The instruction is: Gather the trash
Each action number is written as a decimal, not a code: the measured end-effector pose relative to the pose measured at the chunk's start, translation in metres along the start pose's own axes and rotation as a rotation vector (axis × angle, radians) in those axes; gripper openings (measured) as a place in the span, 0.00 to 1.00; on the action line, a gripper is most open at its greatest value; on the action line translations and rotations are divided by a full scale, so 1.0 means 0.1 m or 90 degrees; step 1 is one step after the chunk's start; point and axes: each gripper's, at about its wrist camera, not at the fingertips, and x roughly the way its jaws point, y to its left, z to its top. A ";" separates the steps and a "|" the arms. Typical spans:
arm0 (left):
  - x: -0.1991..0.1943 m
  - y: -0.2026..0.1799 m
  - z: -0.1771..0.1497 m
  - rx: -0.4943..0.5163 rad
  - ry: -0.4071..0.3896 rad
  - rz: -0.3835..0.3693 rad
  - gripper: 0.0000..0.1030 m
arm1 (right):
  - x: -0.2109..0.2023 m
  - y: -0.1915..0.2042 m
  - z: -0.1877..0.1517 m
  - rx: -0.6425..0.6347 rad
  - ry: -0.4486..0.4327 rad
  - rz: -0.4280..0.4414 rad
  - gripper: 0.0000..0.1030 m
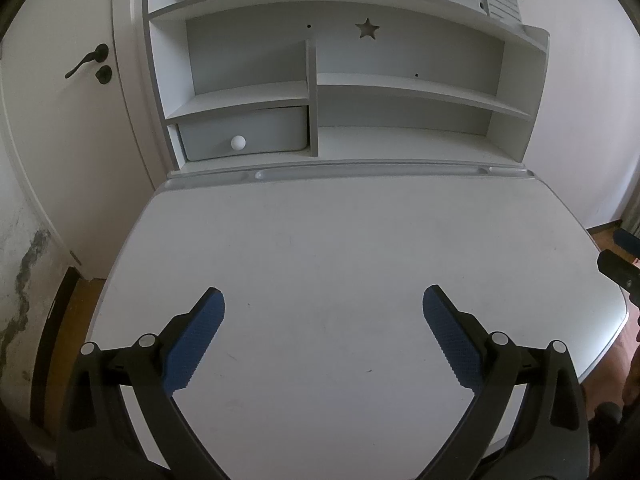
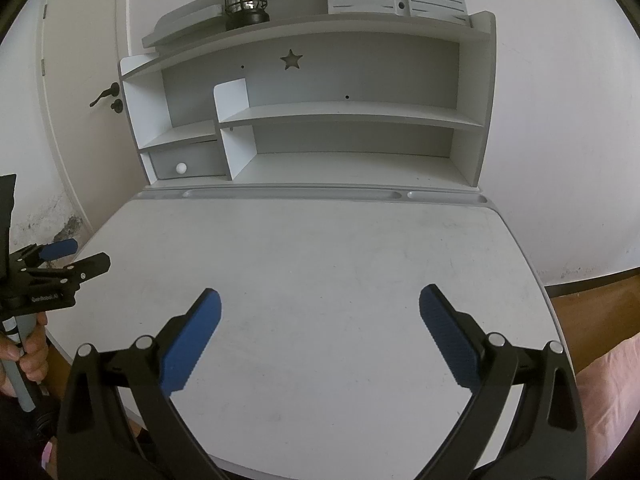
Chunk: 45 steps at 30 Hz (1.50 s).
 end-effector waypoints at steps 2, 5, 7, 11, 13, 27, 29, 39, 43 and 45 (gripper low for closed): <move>0.00 0.00 0.00 0.001 0.000 0.000 0.94 | 0.00 0.00 0.00 0.000 0.000 0.000 0.93; 0.00 0.00 0.00 0.000 0.000 0.000 0.94 | 0.00 -0.01 -0.01 -0.001 0.000 0.000 0.93; 0.01 0.00 0.00 0.001 0.000 -0.001 0.94 | 0.00 -0.01 -0.01 -0.002 0.000 0.001 0.93; 0.00 0.01 0.00 0.000 0.000 0.000 0.94 | -0.01 -0.01 -0.01 -0.002 0.000 0.002 0.93; 0.00 0.01 0.00 0.001 -0.001 0.001 0.94 | 0.00 -0.01 -0.01 -0.002 0.000 0.000 0.93; 0.00 0.00 0.01 0.001 0.000 0.000 0.94 | -0.01 -0.01 -0.01 -0.003 0.001 0.001 0.93; 0.00 0.01 0.02 0.002 0.000 -0.001 0.94 | -0.01 -0.01 -0.01 -0.004 0.001 0.001 0.93; 0.00 0.01 0.02 0.004 0.001 0.001 0.94 | 0.00 0.00 0.00 -0.003 0.001 0.000 0.93; 0.02 0.01 0.02 0.004 0.003 -0.001 0.94 | -0.01 -0.01 -0.01 -0.003 0.002 0.001 0.93; 0.03 0.01 0.02 0.006 0.004 -0.001 0.94 | -0.01 0.00 0.00 -0.003 0.002 0.001 0.93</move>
